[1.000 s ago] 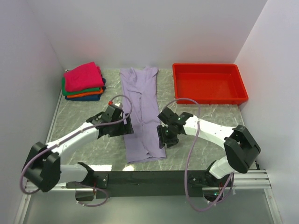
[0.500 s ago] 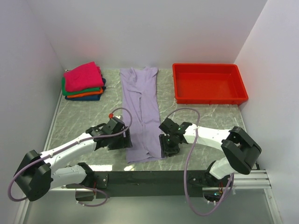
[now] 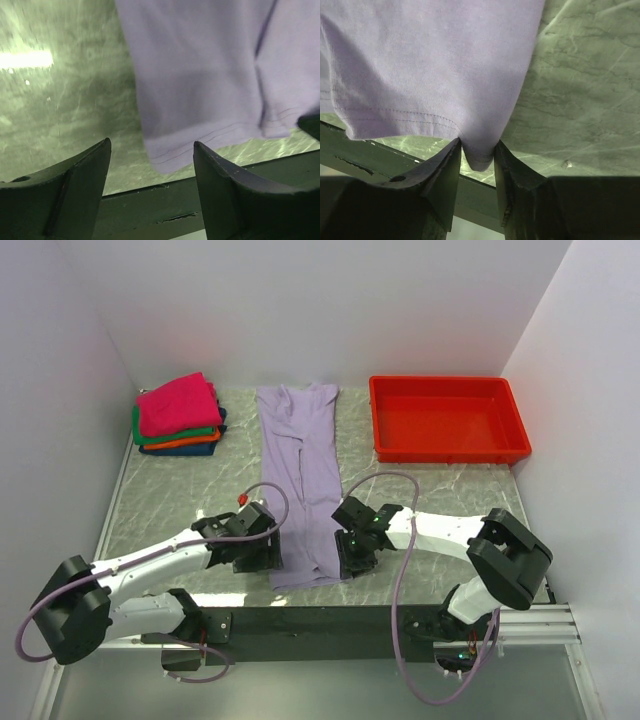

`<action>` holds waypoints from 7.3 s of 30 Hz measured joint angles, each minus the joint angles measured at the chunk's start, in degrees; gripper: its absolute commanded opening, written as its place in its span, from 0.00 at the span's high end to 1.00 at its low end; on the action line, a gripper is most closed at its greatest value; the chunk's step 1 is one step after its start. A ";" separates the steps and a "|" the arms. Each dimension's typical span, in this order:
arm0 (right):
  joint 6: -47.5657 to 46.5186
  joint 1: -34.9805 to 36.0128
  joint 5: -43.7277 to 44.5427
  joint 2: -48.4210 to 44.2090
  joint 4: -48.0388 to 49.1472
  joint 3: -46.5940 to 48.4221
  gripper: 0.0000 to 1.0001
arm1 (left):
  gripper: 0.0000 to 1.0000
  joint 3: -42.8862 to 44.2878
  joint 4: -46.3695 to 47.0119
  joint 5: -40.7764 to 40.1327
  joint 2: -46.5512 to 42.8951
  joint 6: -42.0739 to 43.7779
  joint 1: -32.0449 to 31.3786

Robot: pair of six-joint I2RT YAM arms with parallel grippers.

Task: Fold and stack the t-shirts
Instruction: Fold the tshirt

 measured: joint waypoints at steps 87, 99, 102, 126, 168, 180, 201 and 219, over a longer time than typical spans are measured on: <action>-17.33 -15.96 4.55 27.50 -23.74 49.75 1.00 | 0.99 36.79 -1.81 5.38 36.04 9.88 16.55; -21.20 -23.78 3.56 44.09 -29.20 72.28 1.00 | 1.00 56.33 -5.03 4.22 51.32 15.10 26.14; -21.79 -25.18 2.47 46.90 -30.14 76.83 1.00 | 1.00 57.37 -5.79 4.24 52.28 15.28 27.45; -21.44 -26.12 -5.14 53.66 -30.32 87.78 1.00 | 1.00 63.34 -6.14 7.43 56.19 15.74 33.88; -21.11 -28.70 -4.09 44.57 -27.78 79.52 0.32 | 0.10 55.60 4.98 9.60 47.28 18.38 25.53; -20.59 -28.70 -1.49 33.00 -24.09 60.70 0.33 | 0.10 46.51 16.55 14.25 46.71 18.27 14.69; -18.43 -24.61 2.73 20.13 -21.07 46.38 0.34 | 0.10 13.70 32.87 16.83 29.42 20.11 4.50; -10.64 -3.32 -2.23 20.98 -16.70 42.62 0.34 | 0.01 8.92 15.96 7.58 -5.16 14.93 2.29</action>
